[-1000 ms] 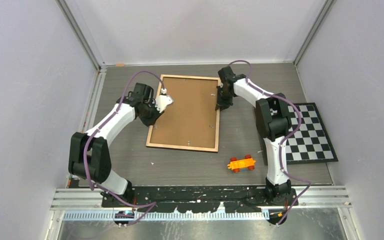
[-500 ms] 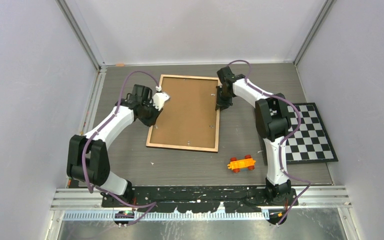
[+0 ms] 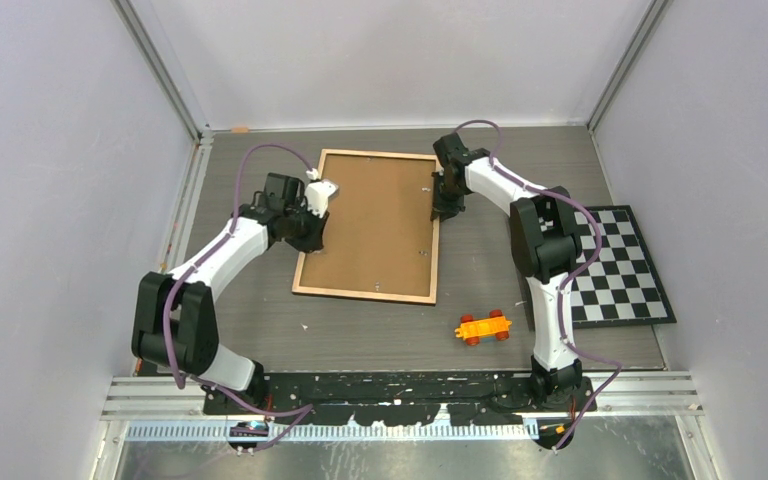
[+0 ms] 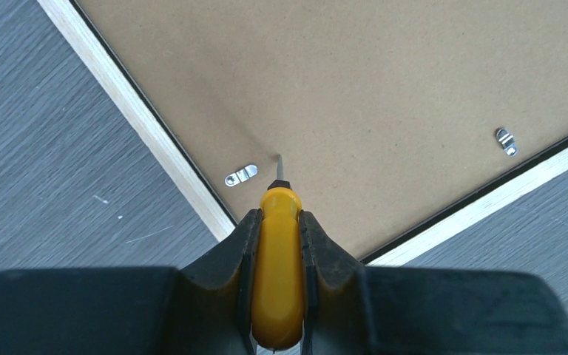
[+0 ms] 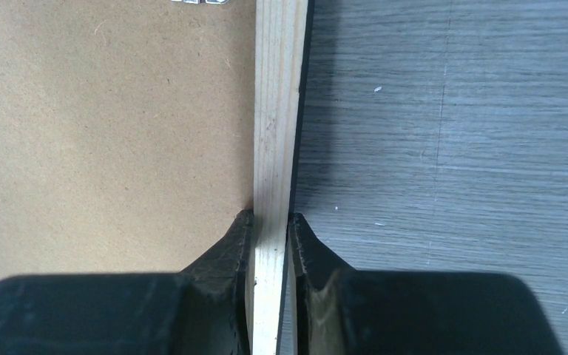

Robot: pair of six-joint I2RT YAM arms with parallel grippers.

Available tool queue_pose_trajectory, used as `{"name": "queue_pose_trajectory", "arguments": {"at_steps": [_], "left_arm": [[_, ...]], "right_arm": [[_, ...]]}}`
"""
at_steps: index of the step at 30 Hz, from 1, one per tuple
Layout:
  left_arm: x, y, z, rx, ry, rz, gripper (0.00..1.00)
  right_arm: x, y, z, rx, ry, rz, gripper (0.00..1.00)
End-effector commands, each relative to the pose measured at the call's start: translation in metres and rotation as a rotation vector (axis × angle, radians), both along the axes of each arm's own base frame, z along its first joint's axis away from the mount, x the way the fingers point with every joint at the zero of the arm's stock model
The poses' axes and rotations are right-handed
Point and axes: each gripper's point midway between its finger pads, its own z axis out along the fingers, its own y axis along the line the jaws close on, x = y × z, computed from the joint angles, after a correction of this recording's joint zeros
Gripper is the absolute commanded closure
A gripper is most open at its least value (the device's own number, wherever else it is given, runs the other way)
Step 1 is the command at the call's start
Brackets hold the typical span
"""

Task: Take the photo out of the frame

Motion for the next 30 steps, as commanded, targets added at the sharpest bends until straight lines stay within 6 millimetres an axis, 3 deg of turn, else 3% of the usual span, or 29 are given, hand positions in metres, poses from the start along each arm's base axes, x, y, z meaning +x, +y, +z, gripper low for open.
{"name": "queue_pose_trajectory", "arguments": {"at_steps": [1, 5, 10, 22, 30], "left_arm": [[-0.011, -0.018, -0.003, -0.076, 0.074, -0.028, 1.00], [0.006, -0.021, 0.027, -0.084, -0.017, -0.046, 1.00], [0.042, -0.007, 0.046, -0.010, -0.098, -0.023, 1.00], [0.127, 0.018, 0.054, 0.098, -0.190, 0.077, 1.00], [0.143, 0.038, 0.044, 0.212, -0.197, 0.111, 1.00]], "right_arm": [[-0.027, 0.003, -0.039, -0.073, 0.094, 0.039, 1.00], [-0.027, 0.004, -0.038, -0.074, 0.087, 0.062, 0.99], [-0.037, 0.024, -0.035, -0.026, 0.098, 0.194, 1.00], [-0.061, 0.027, -0.037, -0.047, 0.135, 0.296, 0.99], [-0.064, 0.023, -0.038, -0.054, 0.140, 0.284, 1.00]]}}
